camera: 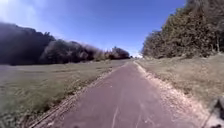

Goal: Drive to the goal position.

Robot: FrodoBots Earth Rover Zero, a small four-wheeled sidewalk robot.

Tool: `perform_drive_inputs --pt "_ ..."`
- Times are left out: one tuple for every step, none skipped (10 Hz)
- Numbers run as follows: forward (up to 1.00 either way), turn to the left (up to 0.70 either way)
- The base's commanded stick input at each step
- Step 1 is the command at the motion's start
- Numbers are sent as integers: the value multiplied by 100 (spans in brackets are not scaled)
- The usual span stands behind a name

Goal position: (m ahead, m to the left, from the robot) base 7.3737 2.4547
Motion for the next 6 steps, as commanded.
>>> perform_drive_inputs --pt "70 -27" --pt "70 -33" --pt "70 -35" --pt "70 -35" --pt "70 -35" --pt "70 -26"
